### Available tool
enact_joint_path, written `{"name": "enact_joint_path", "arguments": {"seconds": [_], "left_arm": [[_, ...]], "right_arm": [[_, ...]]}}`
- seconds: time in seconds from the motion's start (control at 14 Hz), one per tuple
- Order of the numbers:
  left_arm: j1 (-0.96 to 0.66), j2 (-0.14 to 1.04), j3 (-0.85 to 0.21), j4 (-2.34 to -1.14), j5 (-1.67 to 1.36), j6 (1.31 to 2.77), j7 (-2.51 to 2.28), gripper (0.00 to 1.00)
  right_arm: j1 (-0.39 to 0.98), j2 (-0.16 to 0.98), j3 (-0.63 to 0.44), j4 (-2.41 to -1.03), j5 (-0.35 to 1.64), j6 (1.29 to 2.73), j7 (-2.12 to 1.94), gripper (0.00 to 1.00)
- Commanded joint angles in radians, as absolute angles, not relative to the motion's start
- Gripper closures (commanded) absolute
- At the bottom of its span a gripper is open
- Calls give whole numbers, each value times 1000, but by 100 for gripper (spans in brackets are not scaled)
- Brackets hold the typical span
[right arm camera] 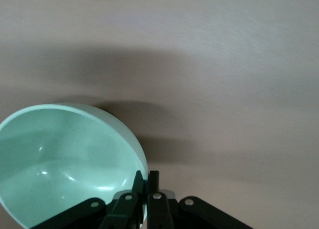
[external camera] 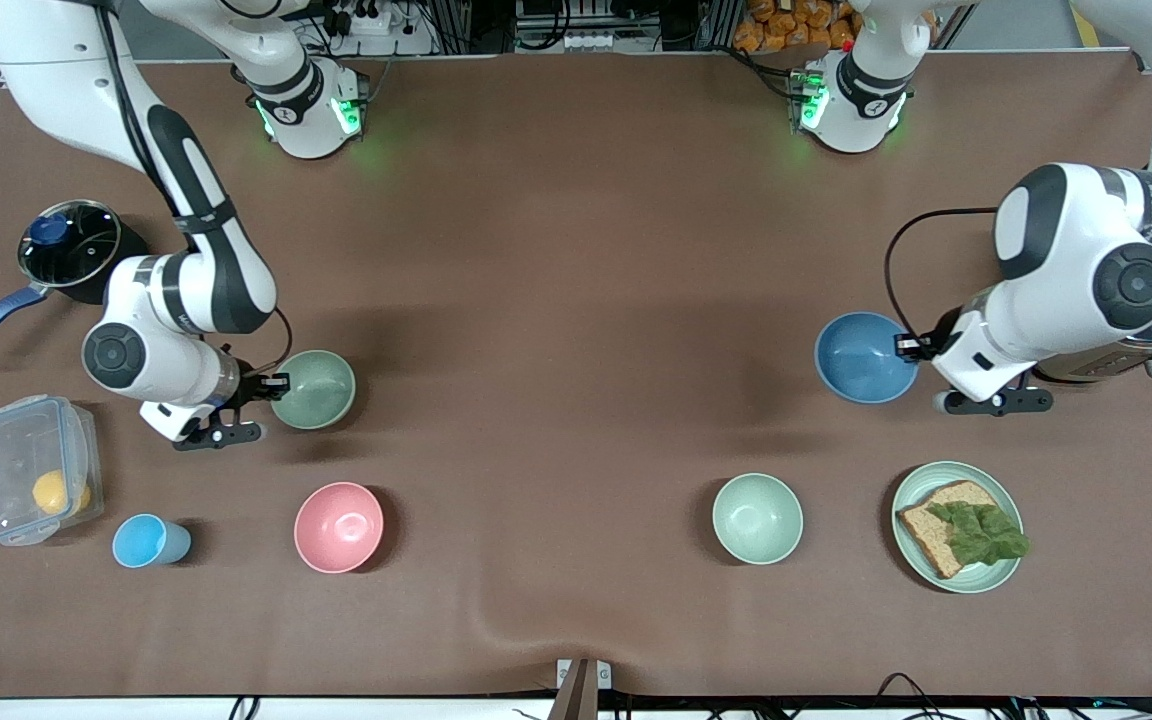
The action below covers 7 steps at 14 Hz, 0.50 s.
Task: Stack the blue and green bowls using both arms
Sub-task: 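Carry the green bowl with the right gripper while the left gripper carries the blue bowl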
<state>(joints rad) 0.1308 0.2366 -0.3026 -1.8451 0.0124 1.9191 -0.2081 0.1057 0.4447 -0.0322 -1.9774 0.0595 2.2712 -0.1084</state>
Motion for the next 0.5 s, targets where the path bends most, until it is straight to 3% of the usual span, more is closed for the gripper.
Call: {"name": "enact_joint_path", "arguments": {"seconds": [0.0,0.43], "left_arm": [[135,244,-353,-1807,-3,1888,-273,100],[115,255,-383,-1789,-6,1888,-331,100]], "right_arm": [[179,400,-28,-1977,165,2250,-83,100],[447,504,-29,-1786,268,2264,347,100]]}}
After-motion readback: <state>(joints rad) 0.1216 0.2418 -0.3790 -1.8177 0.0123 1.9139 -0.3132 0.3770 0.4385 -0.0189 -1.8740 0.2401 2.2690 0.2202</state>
